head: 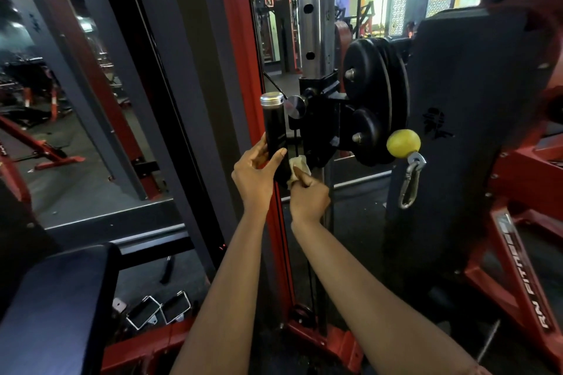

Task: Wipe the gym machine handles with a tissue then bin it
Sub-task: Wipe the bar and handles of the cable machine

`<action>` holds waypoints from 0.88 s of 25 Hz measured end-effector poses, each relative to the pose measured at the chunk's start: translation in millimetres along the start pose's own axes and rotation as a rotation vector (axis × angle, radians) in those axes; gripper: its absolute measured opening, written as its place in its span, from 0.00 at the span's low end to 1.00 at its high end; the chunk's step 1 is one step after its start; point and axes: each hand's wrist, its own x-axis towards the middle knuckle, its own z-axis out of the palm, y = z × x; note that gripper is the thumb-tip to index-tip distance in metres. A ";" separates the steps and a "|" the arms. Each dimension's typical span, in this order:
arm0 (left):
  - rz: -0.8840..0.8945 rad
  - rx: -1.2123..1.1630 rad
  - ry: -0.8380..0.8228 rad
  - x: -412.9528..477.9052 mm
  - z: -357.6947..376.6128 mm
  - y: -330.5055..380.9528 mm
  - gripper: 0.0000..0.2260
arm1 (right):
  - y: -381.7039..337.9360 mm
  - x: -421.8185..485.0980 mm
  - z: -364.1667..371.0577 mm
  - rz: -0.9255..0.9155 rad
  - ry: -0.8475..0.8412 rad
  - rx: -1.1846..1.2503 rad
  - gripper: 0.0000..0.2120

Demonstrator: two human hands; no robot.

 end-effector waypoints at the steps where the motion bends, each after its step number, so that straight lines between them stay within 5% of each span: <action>1: -0.003 -0.005 -0.004 -0.8 -0.4 0.8 0.22 | -3.6 -3.0 -2.5 0.006 -0.024 0.036 0.13; 6: -0.064 0.022 -0.057 -11.3 -11.2 -4.0 0.17 | -22.5 -6.3 -21.1 -0.041 -0.144 0.160 0.12; 10: 0.018 0.205 -0.125 -48.7 -32.9 -26.4 0.17 | -9.4 -2.4 -55.3 -0.101 -0.204 -0.047 0.12; 16: 0.075 0.645 -0.579 -131.6 -48.3 -70.2 0.17 | 25.0 -22.8 -165.7 -0.145 -0.208 -0.410 0.10; 22: 0.161 0.696 -1.050 -259.0 3.5 -47.1 0.22 | 28.0 -99.7 -333.5 -0.080 -0.094 -0.574 0.11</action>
